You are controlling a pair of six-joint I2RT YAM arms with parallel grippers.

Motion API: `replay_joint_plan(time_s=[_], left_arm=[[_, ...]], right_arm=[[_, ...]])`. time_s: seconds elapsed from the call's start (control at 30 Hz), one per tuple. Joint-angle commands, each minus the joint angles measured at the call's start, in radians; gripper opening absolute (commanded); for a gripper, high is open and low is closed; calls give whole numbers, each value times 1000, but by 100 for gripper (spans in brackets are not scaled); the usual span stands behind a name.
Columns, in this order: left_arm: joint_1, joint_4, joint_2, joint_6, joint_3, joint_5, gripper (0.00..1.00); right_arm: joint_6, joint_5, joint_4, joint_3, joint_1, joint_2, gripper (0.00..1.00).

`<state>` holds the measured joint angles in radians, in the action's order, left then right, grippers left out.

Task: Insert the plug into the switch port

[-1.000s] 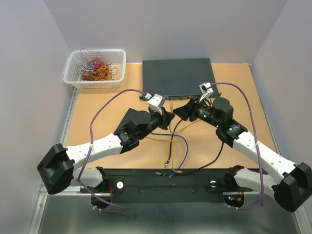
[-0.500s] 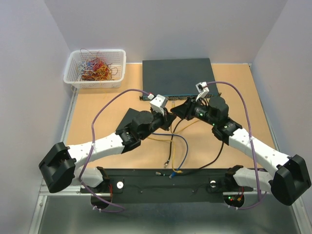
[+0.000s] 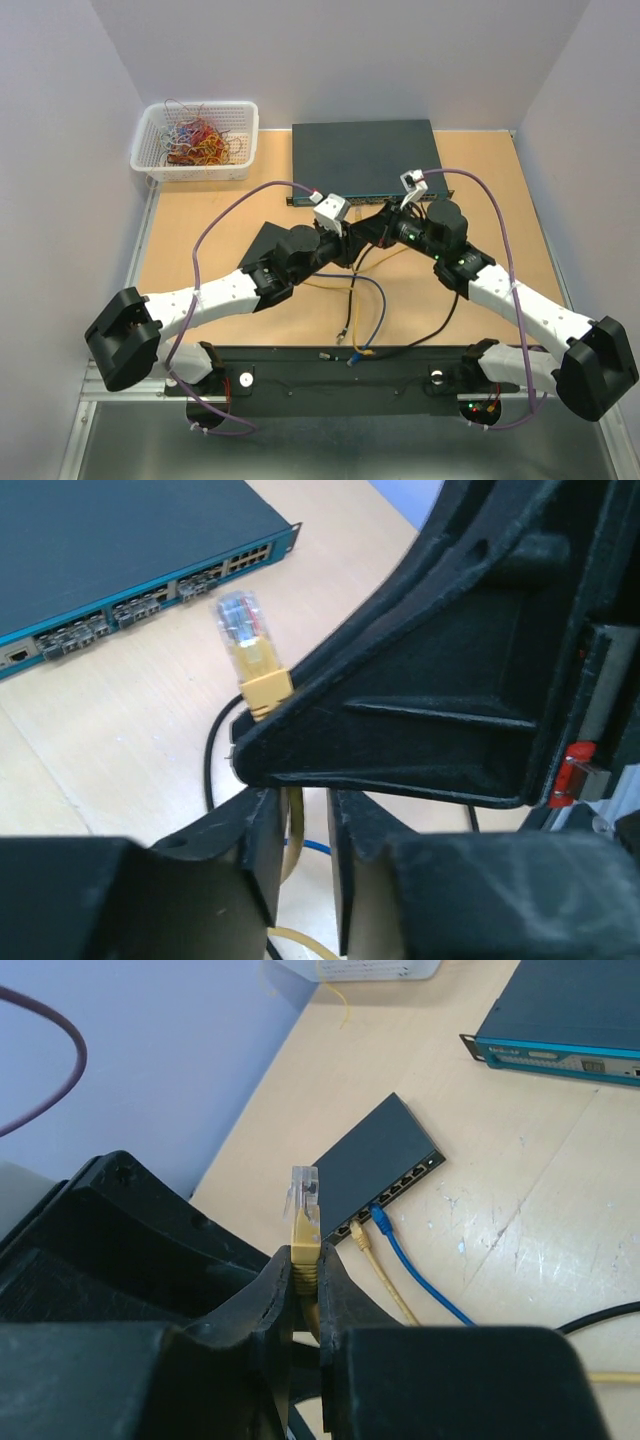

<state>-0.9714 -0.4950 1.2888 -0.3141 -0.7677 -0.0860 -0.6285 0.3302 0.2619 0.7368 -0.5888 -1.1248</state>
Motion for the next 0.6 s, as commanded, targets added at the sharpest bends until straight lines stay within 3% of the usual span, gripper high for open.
replay_joint_plan(time_s=[0.0,0.13,0.27,0.47,0.57], left_arm=[[-7,11,-52,52,-35,46,41],[14,67,-143,102,-4,84,44],[88,58,-273,106,42,239,44],[218,-109,-410,44,139,386,44],[255,-212,-390,17,178,472,45]], right_arm=[[50,-17,11,18,-8,39,0],[105,-75,-58,36,-9,42,0],[139,-34,-66,52,-8,22,0],[159,200,-15,70,-6,6,0],[145,309,31,67,-6,8,1]])
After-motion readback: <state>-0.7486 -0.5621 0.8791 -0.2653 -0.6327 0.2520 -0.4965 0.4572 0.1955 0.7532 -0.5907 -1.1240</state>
